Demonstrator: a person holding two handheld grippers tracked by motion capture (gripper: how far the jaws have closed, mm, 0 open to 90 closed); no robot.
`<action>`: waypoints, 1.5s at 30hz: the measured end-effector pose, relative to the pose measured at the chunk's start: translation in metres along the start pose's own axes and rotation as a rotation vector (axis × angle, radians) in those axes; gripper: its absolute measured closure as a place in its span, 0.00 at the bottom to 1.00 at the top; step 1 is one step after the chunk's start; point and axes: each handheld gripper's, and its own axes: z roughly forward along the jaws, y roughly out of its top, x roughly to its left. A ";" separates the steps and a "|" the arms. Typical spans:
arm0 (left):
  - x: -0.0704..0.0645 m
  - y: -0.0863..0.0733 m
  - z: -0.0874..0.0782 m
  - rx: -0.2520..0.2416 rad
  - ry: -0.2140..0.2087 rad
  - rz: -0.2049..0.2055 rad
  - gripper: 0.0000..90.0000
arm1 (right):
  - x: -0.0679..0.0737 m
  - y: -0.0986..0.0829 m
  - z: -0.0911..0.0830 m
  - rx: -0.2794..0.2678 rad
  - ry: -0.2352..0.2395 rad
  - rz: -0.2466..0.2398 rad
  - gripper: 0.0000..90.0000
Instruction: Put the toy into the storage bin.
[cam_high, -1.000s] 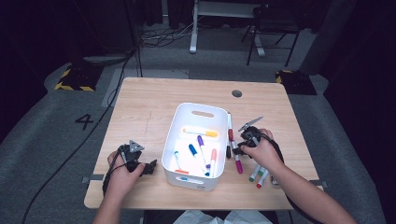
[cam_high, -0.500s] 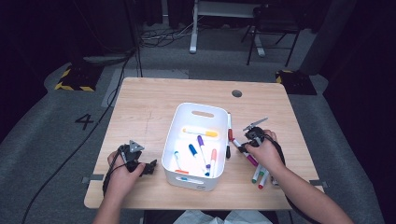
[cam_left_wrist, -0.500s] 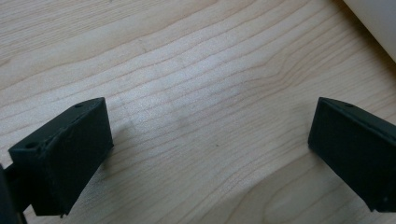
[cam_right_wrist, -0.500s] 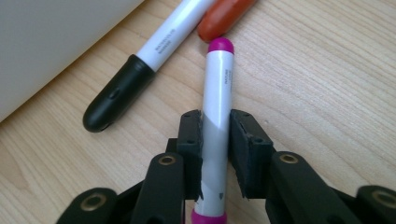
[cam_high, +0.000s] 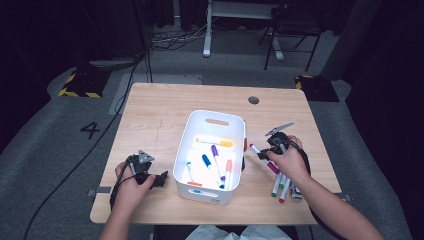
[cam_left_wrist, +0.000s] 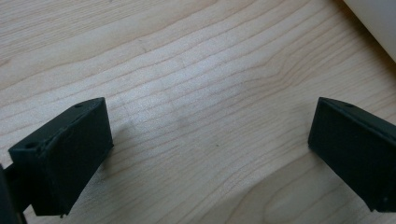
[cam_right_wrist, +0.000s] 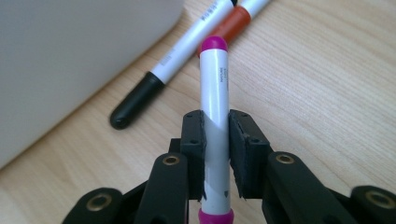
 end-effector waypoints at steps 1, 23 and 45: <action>0.000 0.000 0.000 0.000 0.000 0.000 0.00 | 0.001 0.001 -0.003 -0.003 -0.002 0.000 0.85; 0.000 0.000 0.000 -0.001 0.001 -0.002 0.00 | 0.024 0.020 -0.078 -0.109 0.048 -0.085 0.85; -0.003 -0.003 -0.002 -0.006 0.013 -0.015 0.00 | 0.059 0.062 -0.102 -0.165 0.102 -0.181 0.85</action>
